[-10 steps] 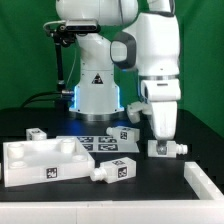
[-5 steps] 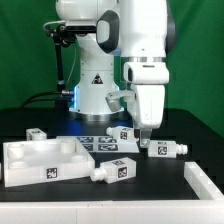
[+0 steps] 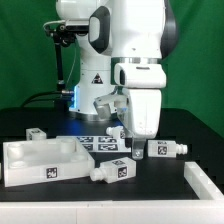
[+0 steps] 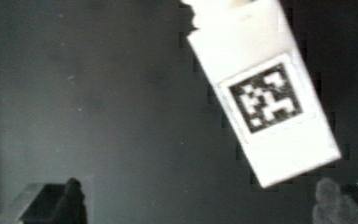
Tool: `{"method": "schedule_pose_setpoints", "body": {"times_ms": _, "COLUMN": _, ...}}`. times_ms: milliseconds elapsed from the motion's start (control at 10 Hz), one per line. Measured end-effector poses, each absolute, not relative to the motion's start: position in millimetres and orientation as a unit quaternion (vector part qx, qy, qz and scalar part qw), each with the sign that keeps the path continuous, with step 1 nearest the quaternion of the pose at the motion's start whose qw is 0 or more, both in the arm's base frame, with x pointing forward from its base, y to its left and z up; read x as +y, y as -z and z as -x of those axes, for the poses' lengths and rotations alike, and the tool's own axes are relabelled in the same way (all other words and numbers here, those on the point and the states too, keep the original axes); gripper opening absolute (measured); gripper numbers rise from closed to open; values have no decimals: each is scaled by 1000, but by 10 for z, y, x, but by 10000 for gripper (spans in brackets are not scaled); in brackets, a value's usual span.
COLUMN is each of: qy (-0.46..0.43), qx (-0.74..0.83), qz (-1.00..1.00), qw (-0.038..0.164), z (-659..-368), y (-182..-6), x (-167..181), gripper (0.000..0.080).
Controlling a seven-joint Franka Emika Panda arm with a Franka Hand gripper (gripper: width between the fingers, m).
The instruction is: Assemble one leg
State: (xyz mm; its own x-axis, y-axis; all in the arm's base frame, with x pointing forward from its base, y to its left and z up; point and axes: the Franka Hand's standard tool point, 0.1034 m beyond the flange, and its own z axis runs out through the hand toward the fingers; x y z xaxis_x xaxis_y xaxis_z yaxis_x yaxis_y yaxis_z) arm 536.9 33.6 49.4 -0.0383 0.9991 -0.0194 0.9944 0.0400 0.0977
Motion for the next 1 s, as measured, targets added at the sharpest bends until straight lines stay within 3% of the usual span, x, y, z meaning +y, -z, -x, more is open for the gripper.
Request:
{"method": "schedule_pose_setpoints", "body": {"times_ms": 800, "qy": -22, "qx": 700, "qz": -713, "qw": 33, "z": -5233, "y": -361, "x": 223, "gripper": 649}}
{"method": "schedule_pose_setpoints", "body": {"times_ms": 900, "qy": -27, "qx": 698, "qz": -715, "qw": 34, "z": -5185, "y": -322, "x": 173, "gripper": 649}}
{"method": "schedule_pose_setpoints", "body": {"times_ms": 1000, "qy": -31, "qx": 692, "qz": -721, "qw": 31, "z": -4921, "y": -203, "x": 88, "gripper": 649}}
